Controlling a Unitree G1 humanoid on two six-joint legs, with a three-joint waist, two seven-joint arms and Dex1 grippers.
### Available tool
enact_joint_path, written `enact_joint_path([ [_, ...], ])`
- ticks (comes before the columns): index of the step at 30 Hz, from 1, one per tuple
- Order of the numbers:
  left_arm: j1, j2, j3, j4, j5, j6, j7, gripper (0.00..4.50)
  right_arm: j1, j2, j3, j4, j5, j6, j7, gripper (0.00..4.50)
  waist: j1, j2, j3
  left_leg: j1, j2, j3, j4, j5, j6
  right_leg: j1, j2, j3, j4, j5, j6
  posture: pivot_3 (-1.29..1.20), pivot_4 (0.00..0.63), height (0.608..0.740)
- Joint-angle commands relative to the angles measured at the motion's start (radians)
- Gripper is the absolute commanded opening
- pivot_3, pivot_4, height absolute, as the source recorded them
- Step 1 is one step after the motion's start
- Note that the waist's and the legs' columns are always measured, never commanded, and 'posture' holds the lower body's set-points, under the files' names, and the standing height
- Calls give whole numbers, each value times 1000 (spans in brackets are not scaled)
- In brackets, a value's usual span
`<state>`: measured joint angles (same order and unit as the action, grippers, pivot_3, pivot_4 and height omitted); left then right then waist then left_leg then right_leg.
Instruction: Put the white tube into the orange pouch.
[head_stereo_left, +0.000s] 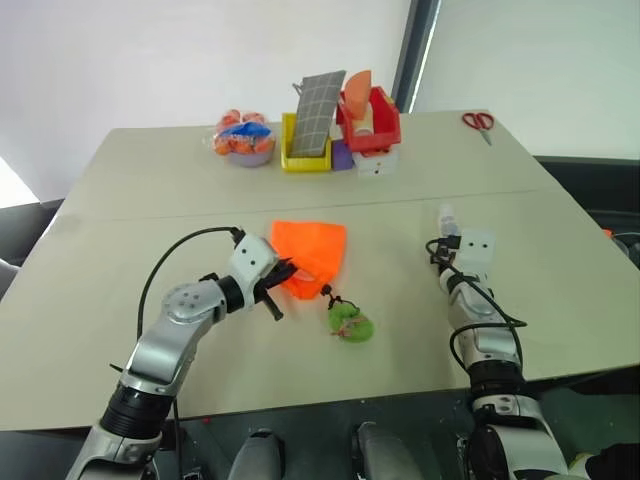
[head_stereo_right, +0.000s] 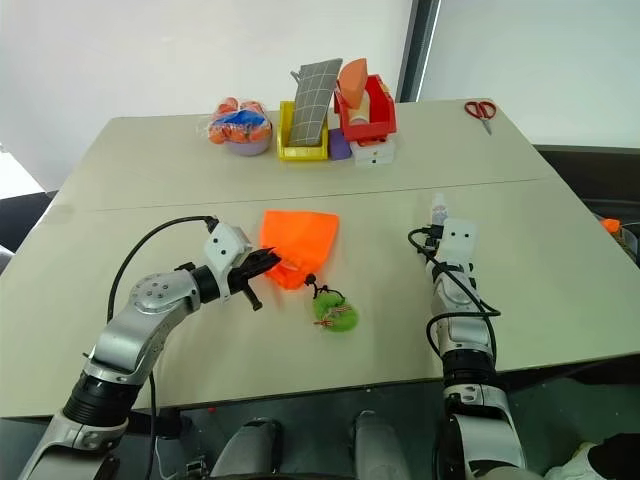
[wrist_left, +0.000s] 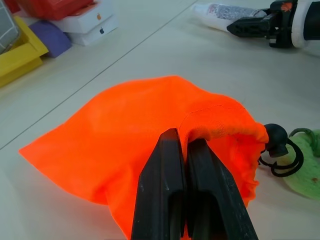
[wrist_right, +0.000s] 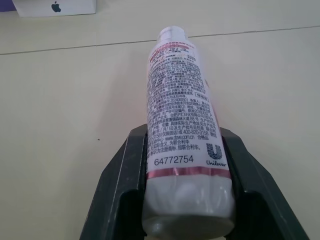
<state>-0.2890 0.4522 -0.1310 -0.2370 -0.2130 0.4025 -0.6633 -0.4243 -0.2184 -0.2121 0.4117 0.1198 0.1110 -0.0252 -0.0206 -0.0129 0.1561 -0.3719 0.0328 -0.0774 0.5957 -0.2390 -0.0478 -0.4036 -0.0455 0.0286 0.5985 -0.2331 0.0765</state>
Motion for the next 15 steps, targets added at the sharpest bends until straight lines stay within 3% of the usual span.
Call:
enact_joint_path([
  [1, -8, 4, 16, -15, -10, -24, -13, 0, 54, -49, 40, -159, 8, -41, 130, 1089, 1, 0, 0, 0, 0, 0, 0, 0, 0, 0, 0, 0, 0, 0, 0, 0, 150, 740],
  [5, -18, 13, 30, 2, -17, -21, -28, 0, 180, -153, 92, -377, 108, -7, 406, 1089, 2, 2, 1, -1, 0, 0, 0, 0, 0, 0, 0, 0, 0, -1, 2, 0, 150, 740],
  [10, -39, 34, 41, 24, -44, 1, -66, 0, 410, -360, 138, -703, 363, 213, 781, 1089, 5, 2, 1, 0, 0, -1, 0, 0, 0, 1, 0, 0, 0, -3, 5, 0, 150, 740],
  [15, -61, 43, 47, 45, -62, 14, -97, 0, 482, -451, 200, -902, 490, 403, 863, 1089, -1, 0, 2, 0, 0, -1, 1, 0, 0, 1, 0, 0, 0, -3, 4, 0, 150, 740],
])
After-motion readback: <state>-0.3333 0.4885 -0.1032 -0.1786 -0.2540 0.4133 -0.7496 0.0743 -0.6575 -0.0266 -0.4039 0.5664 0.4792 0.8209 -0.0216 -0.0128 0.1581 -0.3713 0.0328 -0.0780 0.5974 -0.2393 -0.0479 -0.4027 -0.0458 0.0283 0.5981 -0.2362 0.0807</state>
